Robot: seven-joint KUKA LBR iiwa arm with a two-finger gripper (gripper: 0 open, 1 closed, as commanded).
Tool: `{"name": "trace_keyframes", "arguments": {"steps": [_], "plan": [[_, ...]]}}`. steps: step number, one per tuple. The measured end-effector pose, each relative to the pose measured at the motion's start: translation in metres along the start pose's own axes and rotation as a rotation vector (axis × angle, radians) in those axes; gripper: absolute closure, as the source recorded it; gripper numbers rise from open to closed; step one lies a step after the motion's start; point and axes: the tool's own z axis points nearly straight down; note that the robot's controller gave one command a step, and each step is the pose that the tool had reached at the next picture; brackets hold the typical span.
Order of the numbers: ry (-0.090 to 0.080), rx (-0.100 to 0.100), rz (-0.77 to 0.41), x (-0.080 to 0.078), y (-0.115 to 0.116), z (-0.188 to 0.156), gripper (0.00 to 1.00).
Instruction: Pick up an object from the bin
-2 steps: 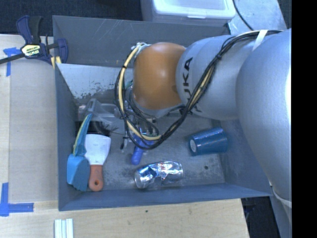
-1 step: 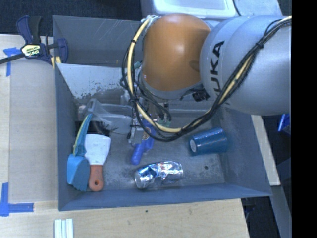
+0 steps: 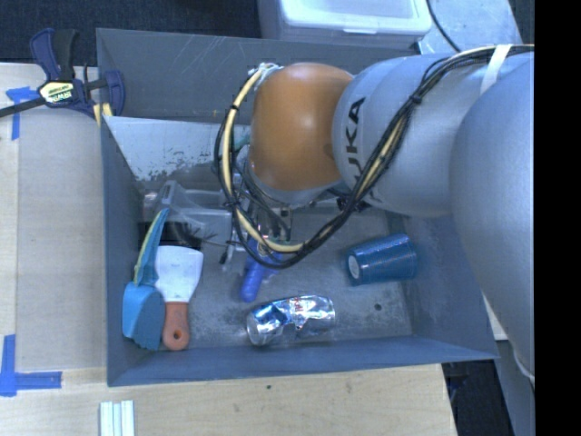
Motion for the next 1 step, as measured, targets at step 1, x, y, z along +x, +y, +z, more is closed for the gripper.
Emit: {"name": "trace_keyframes", "arguments": {"steps": [1], "plan": [[-0.003, -0.001, -0.014, 0.0063, -0.0038, -0.0004, 0.00]]}}
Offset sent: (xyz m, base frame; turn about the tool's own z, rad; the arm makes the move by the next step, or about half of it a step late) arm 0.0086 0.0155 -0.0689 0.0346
